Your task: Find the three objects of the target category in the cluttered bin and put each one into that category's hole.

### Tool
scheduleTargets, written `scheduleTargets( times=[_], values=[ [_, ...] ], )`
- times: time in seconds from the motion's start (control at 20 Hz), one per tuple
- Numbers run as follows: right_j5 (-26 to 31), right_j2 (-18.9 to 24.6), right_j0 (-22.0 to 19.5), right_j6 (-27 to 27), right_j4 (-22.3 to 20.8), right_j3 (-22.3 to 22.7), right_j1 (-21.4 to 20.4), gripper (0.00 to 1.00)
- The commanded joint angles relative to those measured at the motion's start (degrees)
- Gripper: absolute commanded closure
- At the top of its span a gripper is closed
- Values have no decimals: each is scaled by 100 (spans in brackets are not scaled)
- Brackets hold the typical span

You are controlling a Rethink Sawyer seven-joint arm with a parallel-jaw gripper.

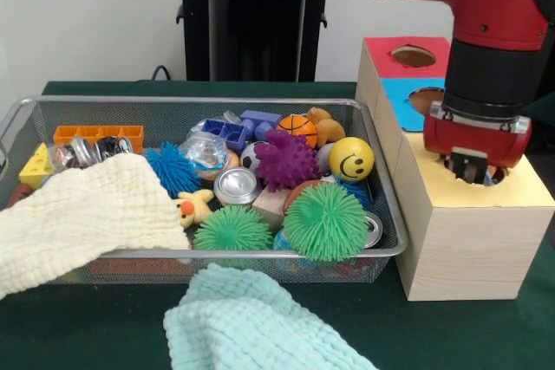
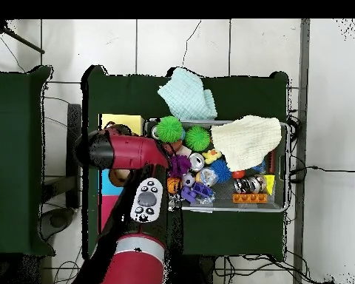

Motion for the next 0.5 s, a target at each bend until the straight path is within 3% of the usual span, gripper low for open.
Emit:
scheduleTargets(
  times=[0.05, 0.5],
  values=[
    [1627, -244, 234, 1172, 168, -126, -215, 100],
    [1580, -121, 105, 1147, 296, -70, -295, 100]
  ],
)
